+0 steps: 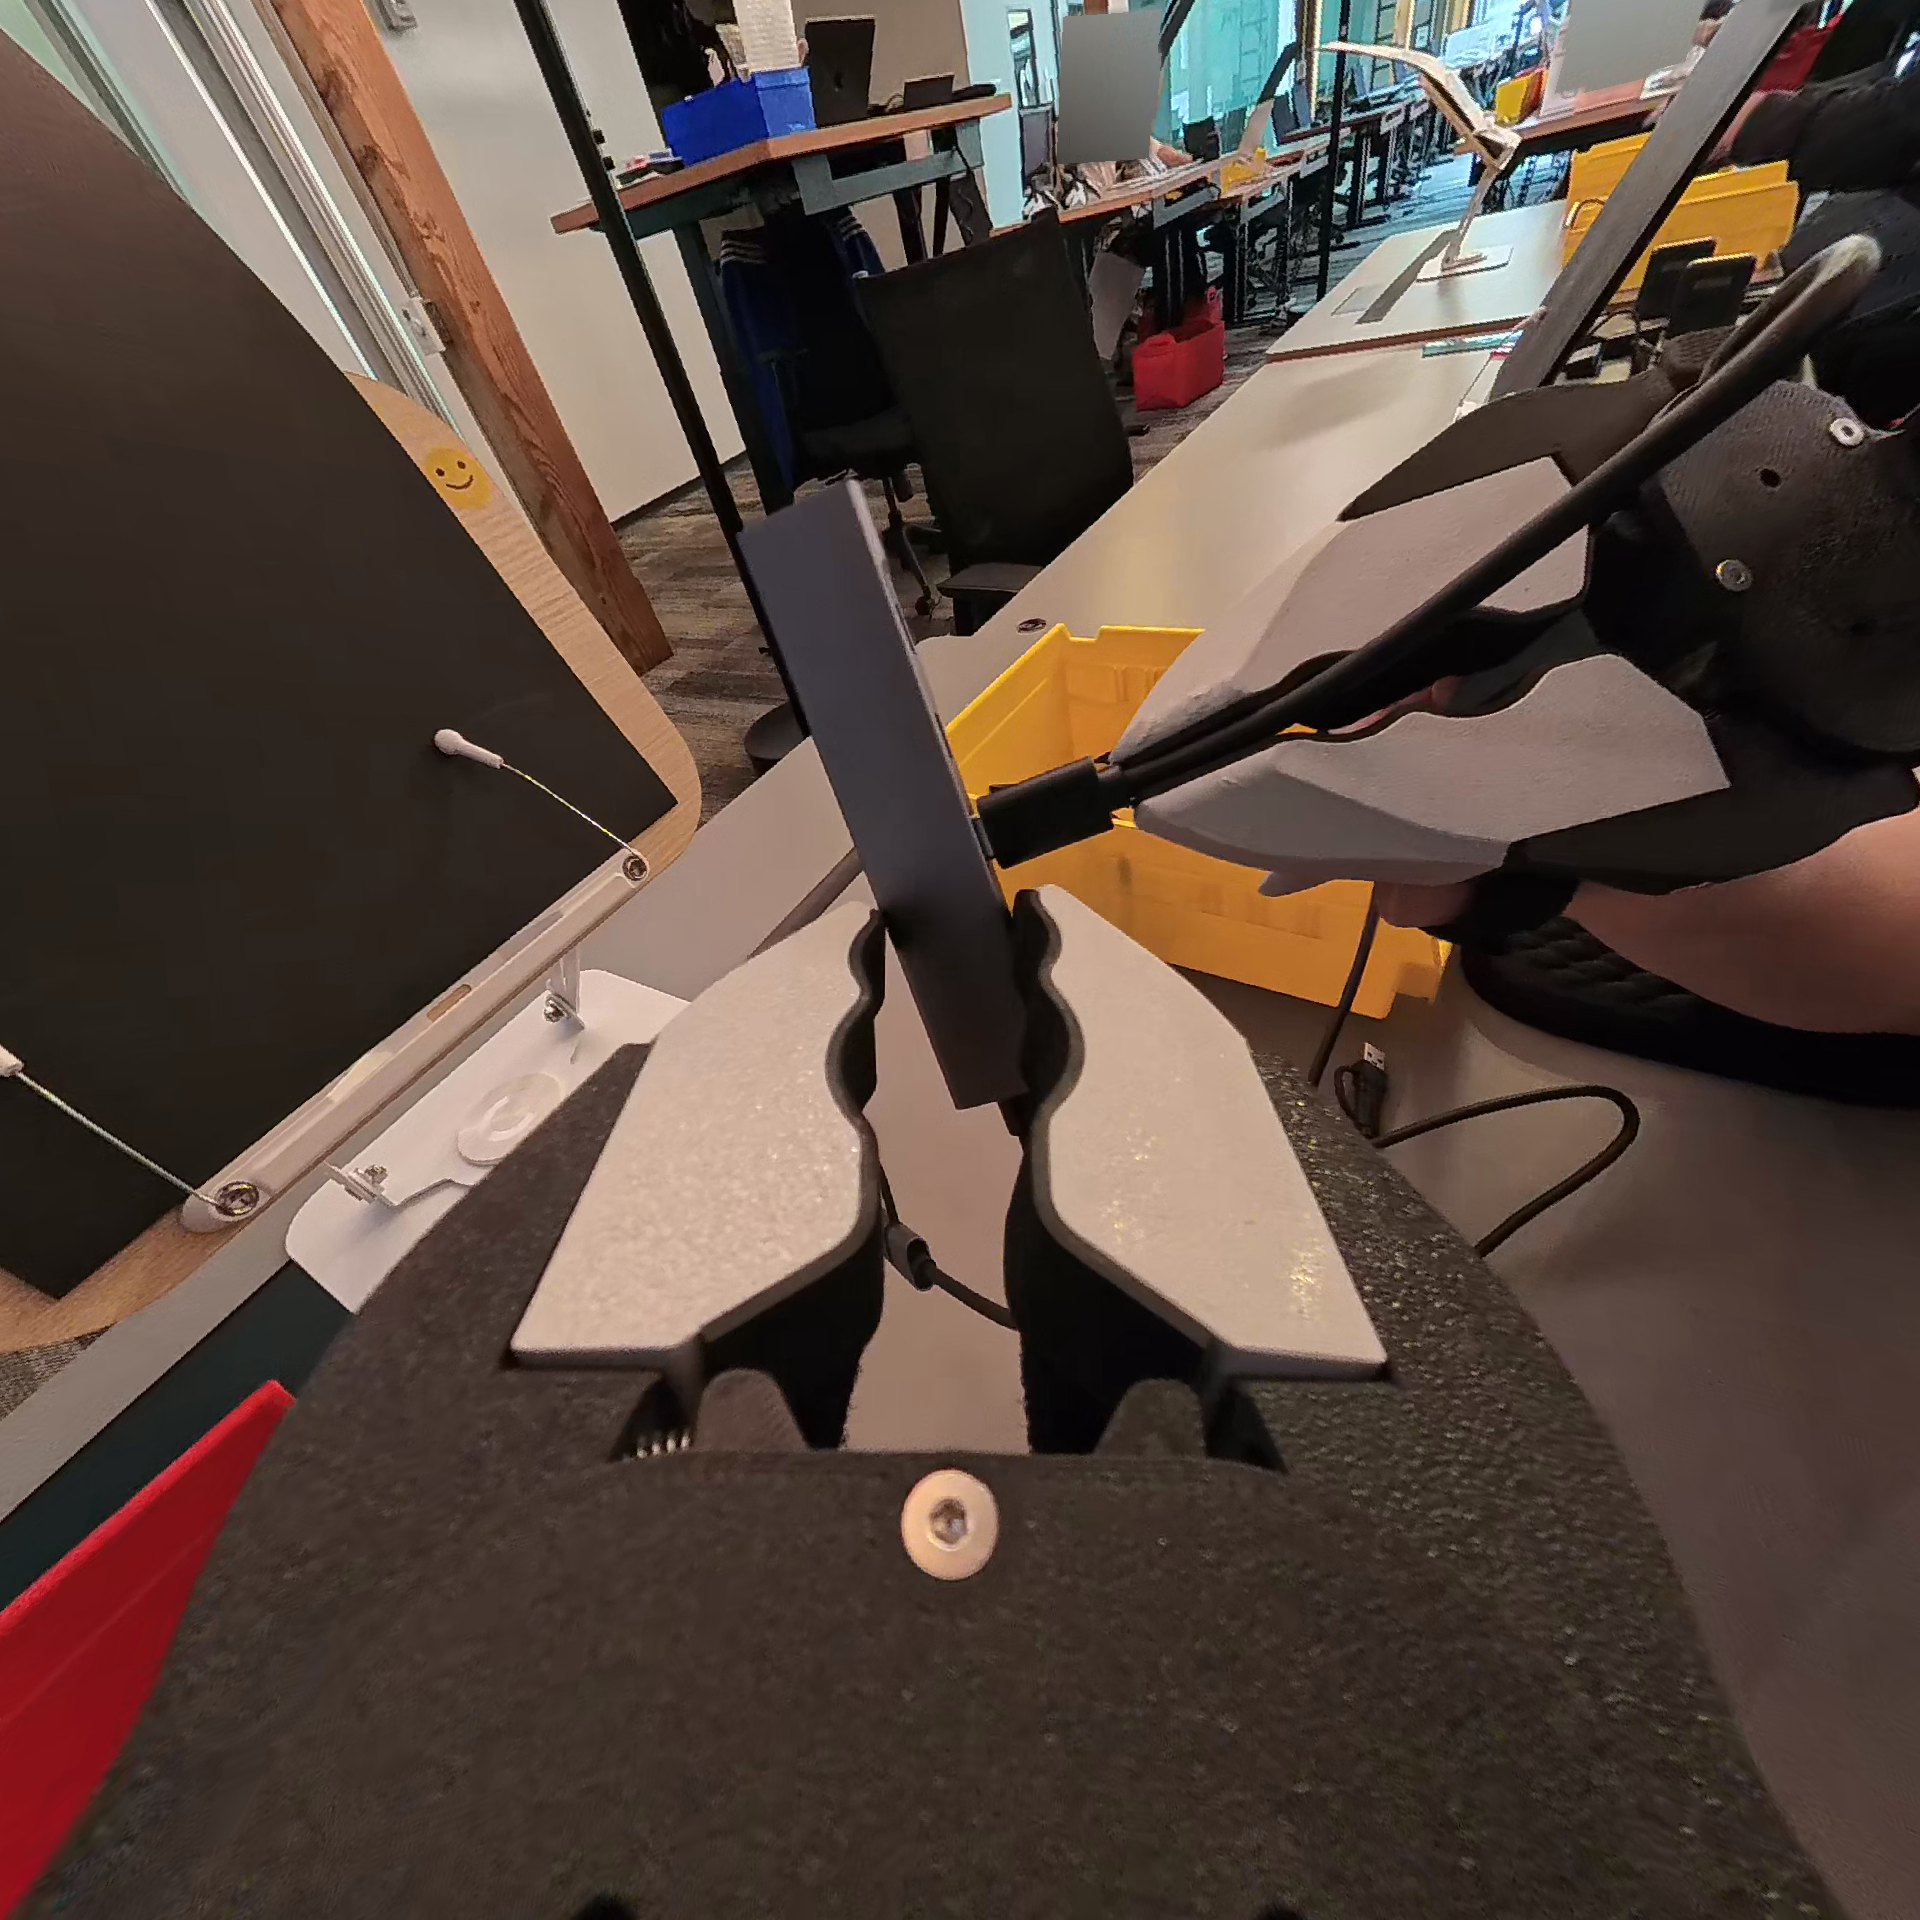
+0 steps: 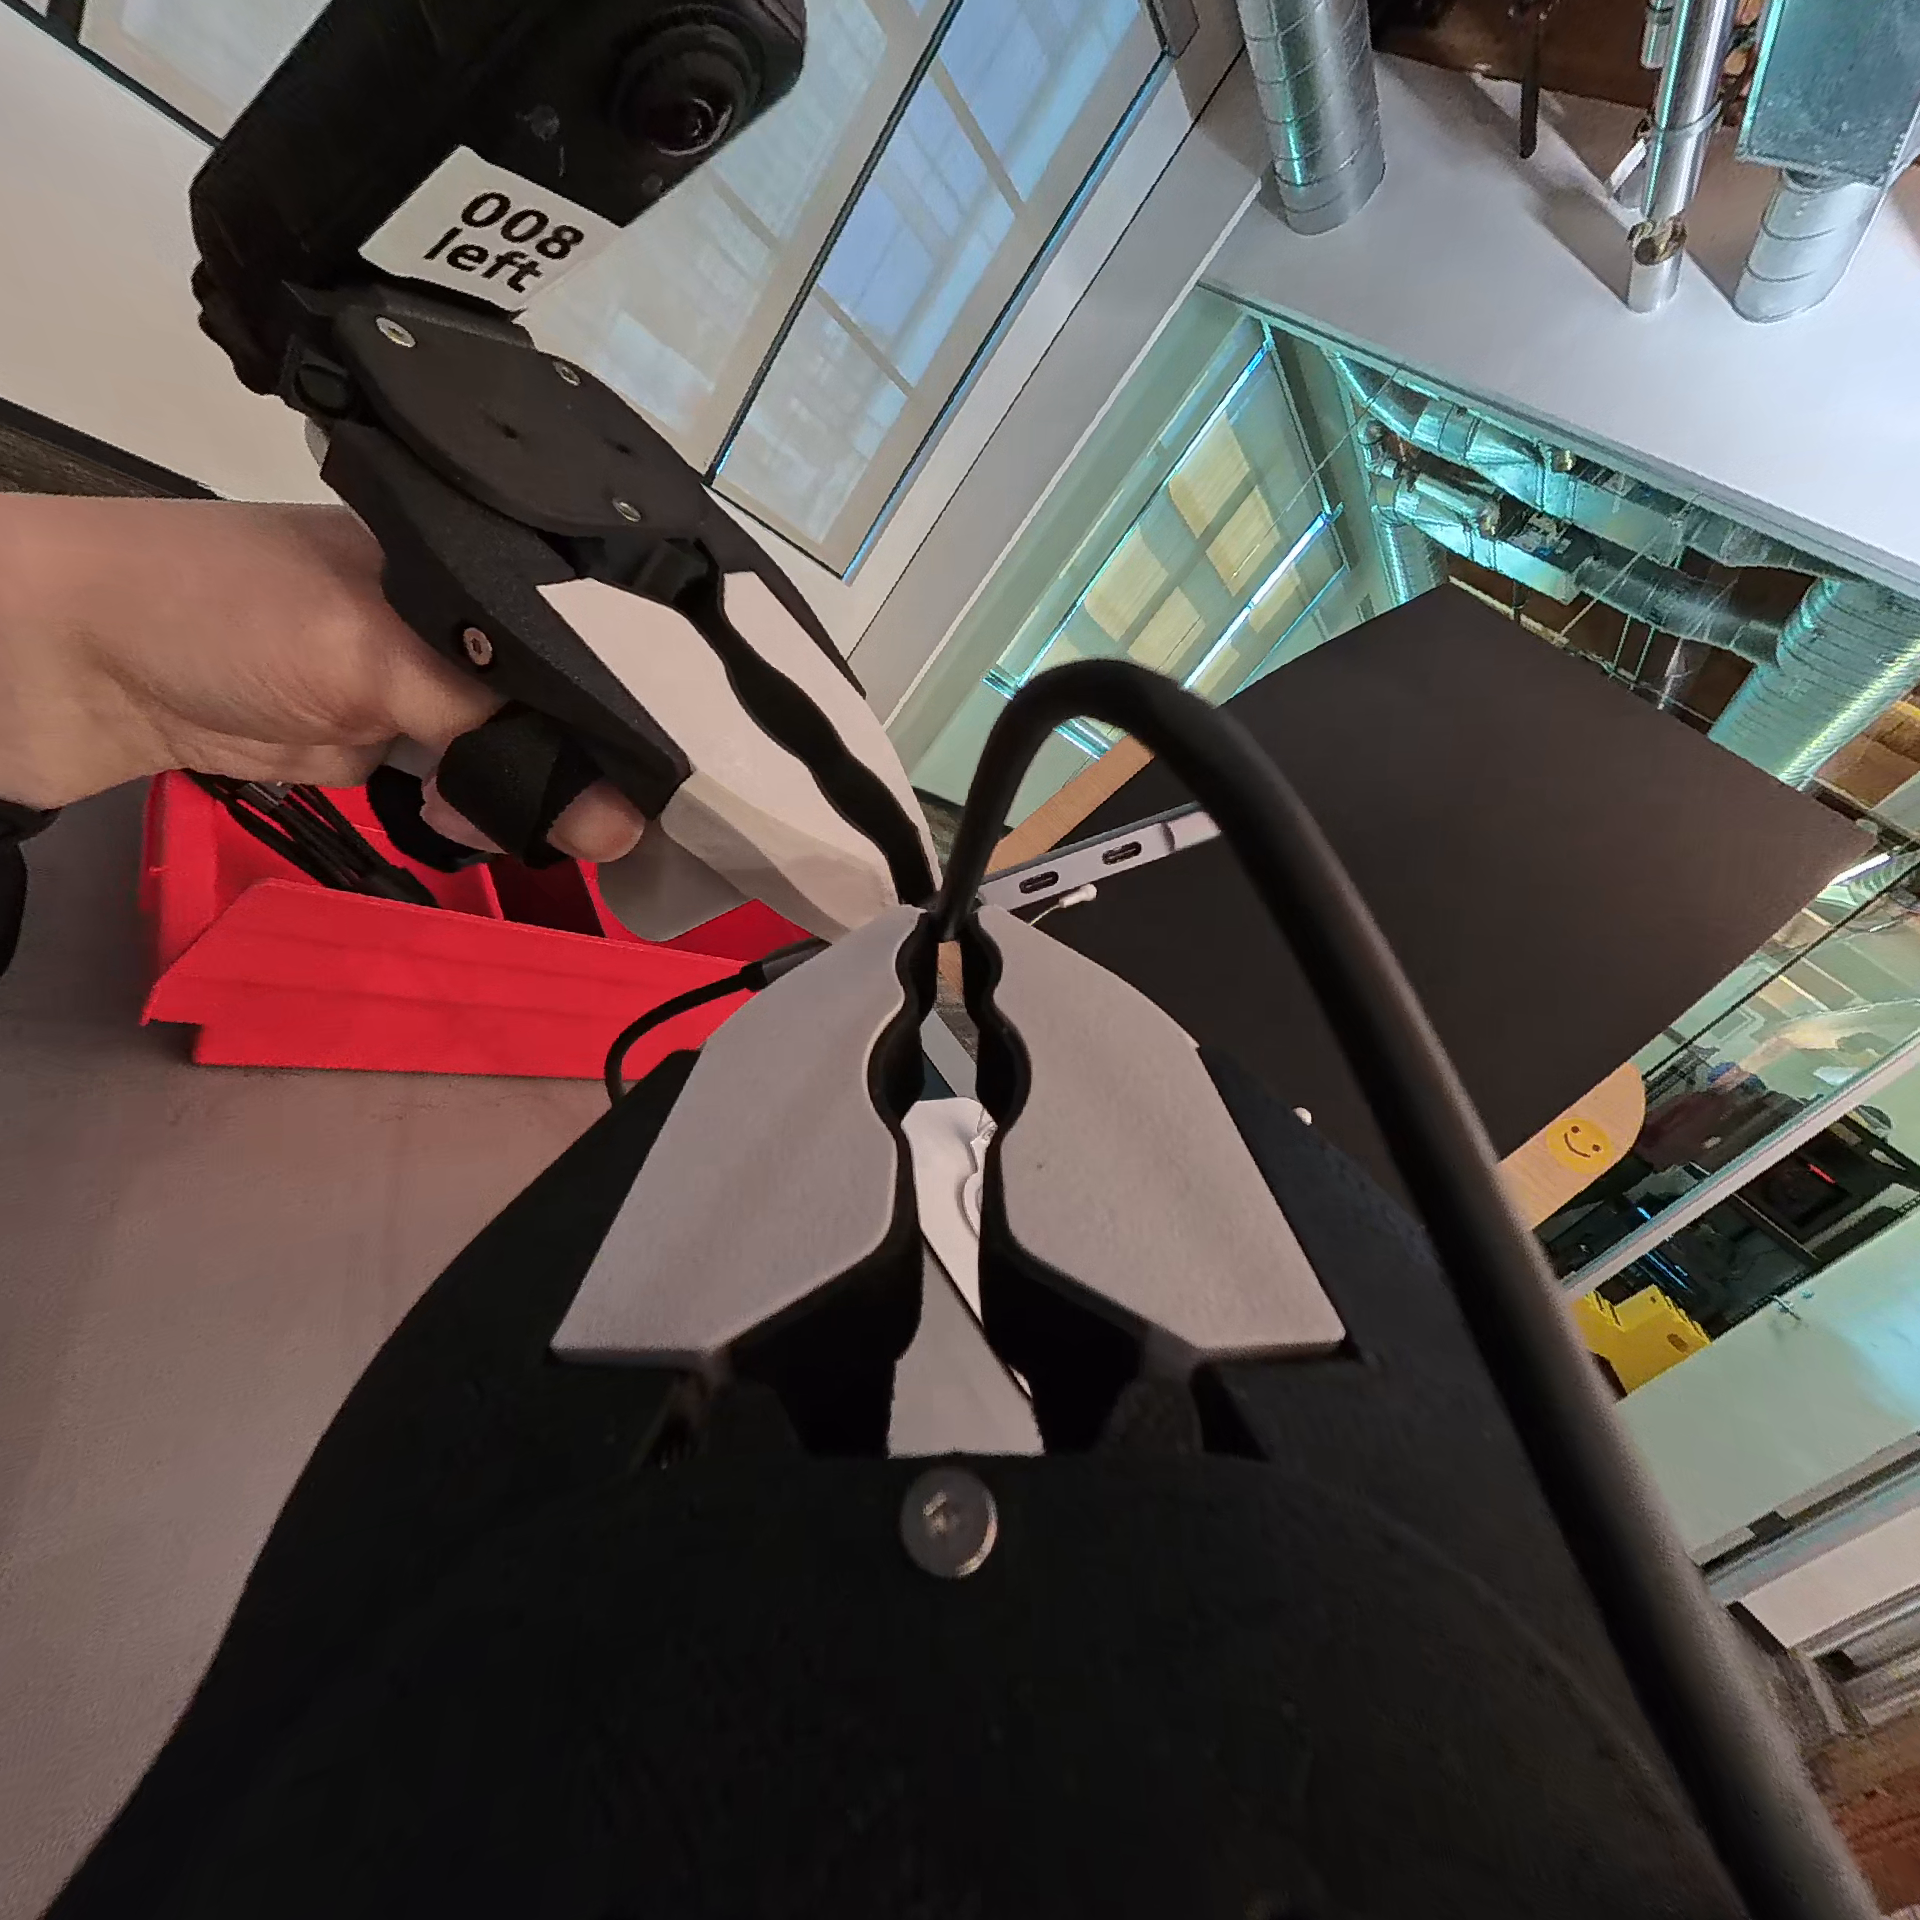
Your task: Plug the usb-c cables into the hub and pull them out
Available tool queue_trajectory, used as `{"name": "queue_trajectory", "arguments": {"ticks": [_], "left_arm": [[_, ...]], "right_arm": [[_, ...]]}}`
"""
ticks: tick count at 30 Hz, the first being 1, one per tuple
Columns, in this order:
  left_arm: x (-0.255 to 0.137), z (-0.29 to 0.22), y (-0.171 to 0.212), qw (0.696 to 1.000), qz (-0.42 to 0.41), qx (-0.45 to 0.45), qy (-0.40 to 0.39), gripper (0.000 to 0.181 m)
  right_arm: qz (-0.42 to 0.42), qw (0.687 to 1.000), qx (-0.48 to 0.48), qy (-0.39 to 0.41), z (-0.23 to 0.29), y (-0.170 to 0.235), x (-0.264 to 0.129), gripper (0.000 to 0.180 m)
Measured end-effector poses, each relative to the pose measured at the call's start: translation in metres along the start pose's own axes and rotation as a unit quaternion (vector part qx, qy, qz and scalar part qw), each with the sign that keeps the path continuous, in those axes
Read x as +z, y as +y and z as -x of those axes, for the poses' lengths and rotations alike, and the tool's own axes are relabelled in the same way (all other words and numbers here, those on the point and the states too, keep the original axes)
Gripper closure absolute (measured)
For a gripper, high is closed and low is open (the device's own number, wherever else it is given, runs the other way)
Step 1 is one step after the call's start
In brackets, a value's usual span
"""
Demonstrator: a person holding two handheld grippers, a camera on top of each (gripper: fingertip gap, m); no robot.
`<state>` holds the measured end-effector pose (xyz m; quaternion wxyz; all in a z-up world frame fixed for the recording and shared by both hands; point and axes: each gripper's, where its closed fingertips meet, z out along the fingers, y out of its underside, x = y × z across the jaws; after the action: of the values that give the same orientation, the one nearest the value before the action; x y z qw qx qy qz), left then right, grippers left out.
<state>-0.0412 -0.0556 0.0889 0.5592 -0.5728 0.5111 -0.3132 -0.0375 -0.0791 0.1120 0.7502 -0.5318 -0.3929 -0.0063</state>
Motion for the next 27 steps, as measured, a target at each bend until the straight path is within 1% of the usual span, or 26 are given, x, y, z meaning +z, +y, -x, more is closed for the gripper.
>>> {"name": "queue_trajectory", "arguments": {"ticks": [5, 9, 16, 21, 24, 26, 27], "left_arm": [[-0.001, -0.001, -0.006, 1.000, -0.012, -0.016, 0.003, 0.158], [-0.002, -0.001, -0.006, 1.000, -0.005, -0.015, -0.004, 0.158], [0.001, 0.003, -0.005, 0.999, 0.001, -0.031, -0.022, 0.158], [0.001, 0.011, -0.008, 0.998, -0.013, -0.055, -0.042, 0.158], [-0.005, 0.025, -0.007, 0.995, -0.021, -0.075, -0.069, 0.158], [-0.010, 0.031, -0.005, 0.994, -0.022, -0.075, -0.077, 0.159], [-0.013, 0.037, -0.004, 0.993, -0.018, -0.069, -0.095, 0.158]], "right_arm": [[-0.016, 1.000, 0.025, -0.012, -0.004, -0.004, -0.002, 0.175], [-0.020, 1.000, 0.020, -0.013, -0.003, -0.003, -0.002, 0.175], [-0.017, 1.000, 0.018, -0.007, -0.006, 0.002, 0.000, 0.175], [-0.006, 1.000, 0.023, -0.014, -0.008, 0.004, 0.000, 0.174], [0.017, 0.997, 0.032, -0.062, 0.004, 0.007, 0.001, 0.176], [0.056, 0.989, 0.038, -0.135, 0.024, 0.011, 0.000, 0.177], [0.089, 0.977, 0.045, -0.187, 0.039, 0.015, -0.005, 0.177]]}}
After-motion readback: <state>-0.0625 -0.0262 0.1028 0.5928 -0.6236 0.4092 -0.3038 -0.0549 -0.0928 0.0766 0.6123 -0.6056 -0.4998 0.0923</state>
